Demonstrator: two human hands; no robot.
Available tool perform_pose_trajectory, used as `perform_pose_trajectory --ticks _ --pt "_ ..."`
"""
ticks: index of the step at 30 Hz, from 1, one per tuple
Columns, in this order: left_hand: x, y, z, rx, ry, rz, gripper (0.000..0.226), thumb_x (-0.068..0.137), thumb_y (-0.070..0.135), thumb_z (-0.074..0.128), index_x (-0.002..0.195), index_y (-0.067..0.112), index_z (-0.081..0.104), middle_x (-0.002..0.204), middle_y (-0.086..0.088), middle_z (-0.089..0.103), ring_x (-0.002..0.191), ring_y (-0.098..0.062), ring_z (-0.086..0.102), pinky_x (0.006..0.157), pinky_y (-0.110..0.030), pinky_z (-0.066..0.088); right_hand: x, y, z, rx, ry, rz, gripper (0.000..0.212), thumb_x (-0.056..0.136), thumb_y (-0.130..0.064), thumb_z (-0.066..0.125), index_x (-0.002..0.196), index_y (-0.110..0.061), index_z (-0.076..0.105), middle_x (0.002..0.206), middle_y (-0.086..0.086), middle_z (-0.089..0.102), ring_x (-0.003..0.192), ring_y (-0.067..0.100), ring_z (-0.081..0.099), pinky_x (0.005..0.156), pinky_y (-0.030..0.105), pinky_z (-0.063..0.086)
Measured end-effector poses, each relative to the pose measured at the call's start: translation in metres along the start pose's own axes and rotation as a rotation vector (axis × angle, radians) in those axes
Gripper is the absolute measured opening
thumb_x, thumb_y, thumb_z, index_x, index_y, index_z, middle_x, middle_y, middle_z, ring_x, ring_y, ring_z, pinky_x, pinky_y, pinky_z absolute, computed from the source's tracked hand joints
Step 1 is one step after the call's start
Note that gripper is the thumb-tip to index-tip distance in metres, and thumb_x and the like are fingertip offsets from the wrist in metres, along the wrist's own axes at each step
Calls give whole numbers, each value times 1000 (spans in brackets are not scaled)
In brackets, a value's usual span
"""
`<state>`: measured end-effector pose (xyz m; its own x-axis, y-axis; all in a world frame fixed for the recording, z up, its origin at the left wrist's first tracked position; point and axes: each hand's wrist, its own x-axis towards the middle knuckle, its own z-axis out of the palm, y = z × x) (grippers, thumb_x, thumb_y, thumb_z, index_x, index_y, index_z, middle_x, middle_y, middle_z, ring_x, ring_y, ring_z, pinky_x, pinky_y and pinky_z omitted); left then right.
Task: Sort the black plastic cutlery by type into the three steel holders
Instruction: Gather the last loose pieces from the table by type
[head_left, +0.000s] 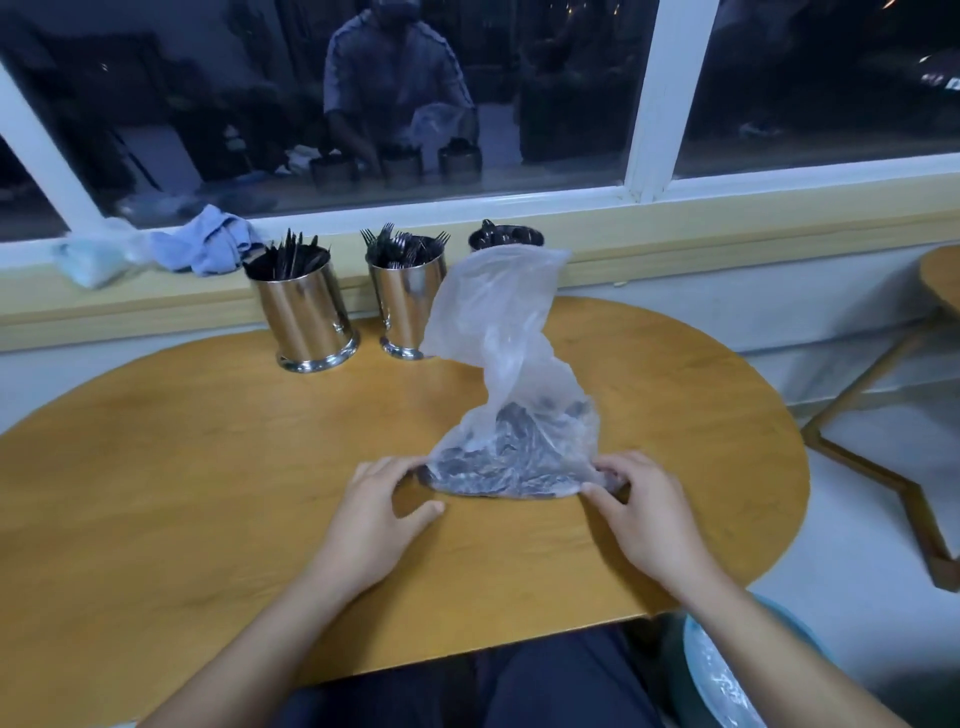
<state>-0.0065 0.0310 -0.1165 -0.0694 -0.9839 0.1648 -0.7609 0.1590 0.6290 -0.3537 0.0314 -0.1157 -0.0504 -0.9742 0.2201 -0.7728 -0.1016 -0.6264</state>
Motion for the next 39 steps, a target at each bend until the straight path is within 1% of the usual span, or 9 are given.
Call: perform_pose_trajectory --ticks 2,5,9,14,19,22,25,30,39 --pt "-6 -3 -4 39 4 40 34 93 34 88 122 43 73 112 26 69 112 -8 58 106 -41 50 -1 -7 6 61 -38 -23 10 95 -25 83 95 -34 77 83 -15 63 82 8 60 86 48 52" --pt "-6 3 -13 -63 -5 -12 22 95 20 86 96 39 75 87 15 70 86 -9 62 85 -34 53 5 -21 3 248 -214 -13 21 104 -25 74 85 -16 72 72 -16 56 69 6 50 73 38 42" --pt "-13 14 -40 -262 15 -74 18 100 14 84 88 27 82 79 7 77 70 -4 62 70 -21 50 14 -39 -13 392 -273 -32 39 107 -26 70 79 -1 59 68 -4 48 66 11 43 66 35 34" --pt "-14 33 -86 -326 162 -76 20 100 15 83 80 19 82 67 8 72 61 -1 54 61 -15 43 34 -75 -34 433 -175 -97 28 102 -30 75 83 -10 75 70 -5 55 69 9 44 64 35 34" --pt "4 58 -137 -184 315 64 30 109 24 71 80 19 67 66 5 55 62 -6 44 60 -23 36 65 -122 -63 504 -98 -133 42 105 -36 71 76 -6 64 66 -2 43 63 14 36 61 34 27" --pt "14 66 -162 -121 364 98 32 114 26 62 84 15 63 69 0 61 61 -6 51 58 -20 36 79 -142 -71 493 -106 -134 52 103 -50 64 72 -8 57 67 0 44 64 17 37 64 38 29" --pt "27 75 -180 -201 367 71 35 116 28 58 91 5 63 66 -10 69 53 -6 57 56 -20 41 88 -165 -75 507 -102 -184 54 109 -44 60 64 -21 41 65 0 35 57 17 34 56 32 26" --pt "56 78 -191 -308 381 19 28 113 27 65 97 4 69 68 -13 70 55 -16 59 55 -28 45 109 -188 -68 444 -172 -192 62 108 -49 56 73 0 43 71 8 42 65 22 40 67 34 38" --pt "83 59 -200 -423 482 -30 23 114 26 59 105 10 72 70 -3 65 61 -11 57 64 -33 45 119 -192 -62 552 -128 -184 59 107 -55 55 68 -11 46 75 9 42 66 22 44 71 37 37"
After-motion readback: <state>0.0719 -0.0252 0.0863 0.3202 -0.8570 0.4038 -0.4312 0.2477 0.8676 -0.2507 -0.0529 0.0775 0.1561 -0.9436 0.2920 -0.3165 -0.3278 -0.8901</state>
